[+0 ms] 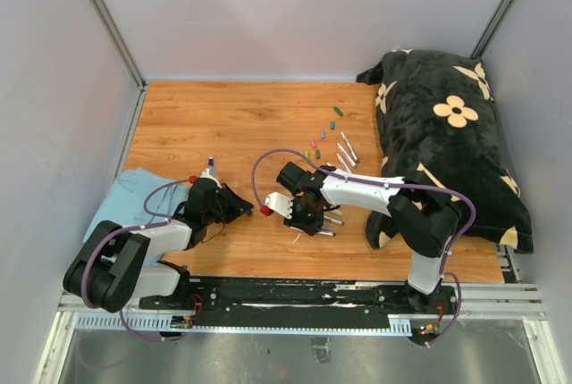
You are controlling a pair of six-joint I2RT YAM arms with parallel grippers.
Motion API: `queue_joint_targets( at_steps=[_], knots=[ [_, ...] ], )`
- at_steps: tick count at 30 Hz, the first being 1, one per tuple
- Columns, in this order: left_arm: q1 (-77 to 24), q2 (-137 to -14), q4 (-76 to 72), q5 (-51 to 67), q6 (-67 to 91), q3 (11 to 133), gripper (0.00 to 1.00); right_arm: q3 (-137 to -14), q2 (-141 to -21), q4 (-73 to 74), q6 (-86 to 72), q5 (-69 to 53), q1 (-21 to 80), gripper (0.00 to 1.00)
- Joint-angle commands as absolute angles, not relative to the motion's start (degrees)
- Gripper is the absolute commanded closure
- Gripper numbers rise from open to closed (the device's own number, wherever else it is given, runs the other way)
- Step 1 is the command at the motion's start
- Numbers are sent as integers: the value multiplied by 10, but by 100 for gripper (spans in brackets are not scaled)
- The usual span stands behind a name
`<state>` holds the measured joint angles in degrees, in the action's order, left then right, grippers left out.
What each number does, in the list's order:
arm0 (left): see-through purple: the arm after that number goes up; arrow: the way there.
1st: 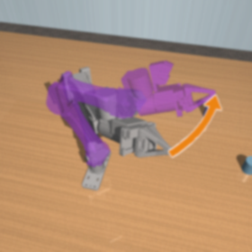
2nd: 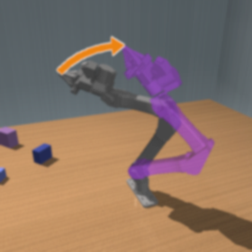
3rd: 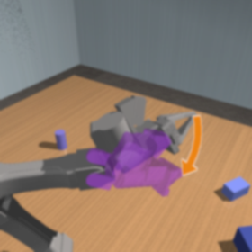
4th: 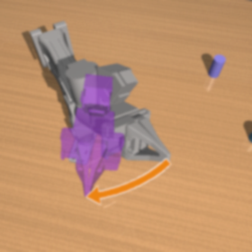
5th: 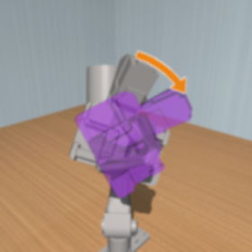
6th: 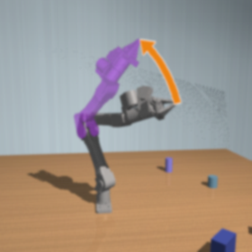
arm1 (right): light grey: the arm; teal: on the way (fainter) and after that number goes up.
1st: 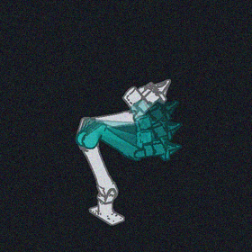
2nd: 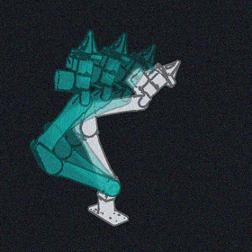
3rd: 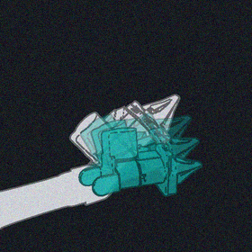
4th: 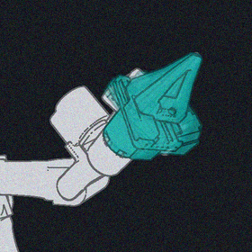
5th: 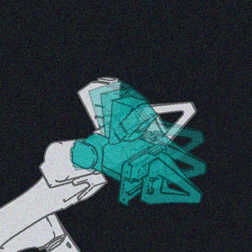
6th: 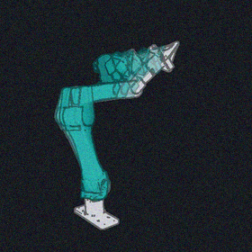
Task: Open the pen caps
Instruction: Place the pen at the center of the board.
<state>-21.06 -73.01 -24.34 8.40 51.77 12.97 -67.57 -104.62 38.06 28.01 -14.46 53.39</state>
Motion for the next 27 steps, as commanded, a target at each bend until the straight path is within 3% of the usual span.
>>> queue_joint_targets(
  at_steps=[1,15,16,27],
  knots=[
    [-207,-733,-245,64,519,135,79,-683,-1061,392,274,-125,544,82],
    [-207,-714,-241,64,520,131,71,-686,-1057,395,278,-130,545,77],
    [-207,-709,-240,64,520,130,66,-687,-1056,396,278,-130,545,76],
    [-207,-603,-168,56,491,143,57,-688,-1027,397,284,-126,545,71]
  ],
)
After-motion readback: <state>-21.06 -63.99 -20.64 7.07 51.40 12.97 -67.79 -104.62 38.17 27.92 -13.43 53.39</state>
